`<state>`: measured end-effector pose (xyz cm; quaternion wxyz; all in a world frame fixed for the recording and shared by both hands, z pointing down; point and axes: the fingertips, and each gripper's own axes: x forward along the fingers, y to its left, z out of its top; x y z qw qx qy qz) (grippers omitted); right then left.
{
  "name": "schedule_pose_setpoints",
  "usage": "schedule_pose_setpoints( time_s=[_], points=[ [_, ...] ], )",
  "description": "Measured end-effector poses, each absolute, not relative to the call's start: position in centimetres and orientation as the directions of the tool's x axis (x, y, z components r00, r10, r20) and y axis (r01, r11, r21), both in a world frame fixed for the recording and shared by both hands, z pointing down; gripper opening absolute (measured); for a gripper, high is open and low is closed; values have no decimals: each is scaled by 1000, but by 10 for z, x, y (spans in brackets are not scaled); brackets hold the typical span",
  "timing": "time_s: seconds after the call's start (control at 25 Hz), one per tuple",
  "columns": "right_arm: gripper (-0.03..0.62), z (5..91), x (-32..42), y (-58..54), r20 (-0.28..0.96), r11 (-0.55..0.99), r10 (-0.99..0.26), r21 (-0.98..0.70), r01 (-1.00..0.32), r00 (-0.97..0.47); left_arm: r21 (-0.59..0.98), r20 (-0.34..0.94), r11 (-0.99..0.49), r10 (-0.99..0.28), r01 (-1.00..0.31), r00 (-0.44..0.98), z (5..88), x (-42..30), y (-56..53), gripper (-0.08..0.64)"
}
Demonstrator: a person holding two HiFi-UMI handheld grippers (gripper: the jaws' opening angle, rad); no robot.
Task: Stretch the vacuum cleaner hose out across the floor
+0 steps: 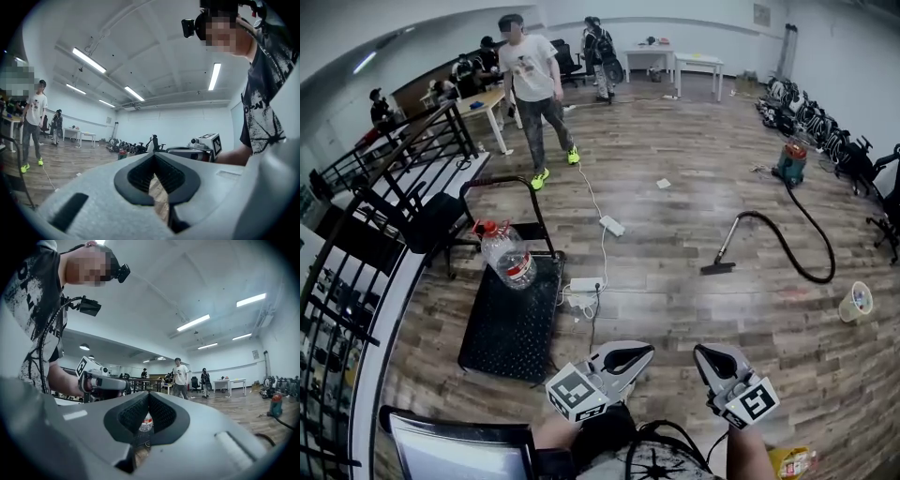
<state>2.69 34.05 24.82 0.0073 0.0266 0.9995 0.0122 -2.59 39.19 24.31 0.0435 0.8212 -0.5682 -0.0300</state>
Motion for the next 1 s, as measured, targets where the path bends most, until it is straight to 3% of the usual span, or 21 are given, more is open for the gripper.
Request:
schedule_pose_setpoints(
  time_s=[1.0],
  points=[
    [8, 240, -138, 201, -7, 999, 35, 24, 35, -999, 108, 17, -395, -917, -912, 399, 235, -185, 240, 0]
  ],
)
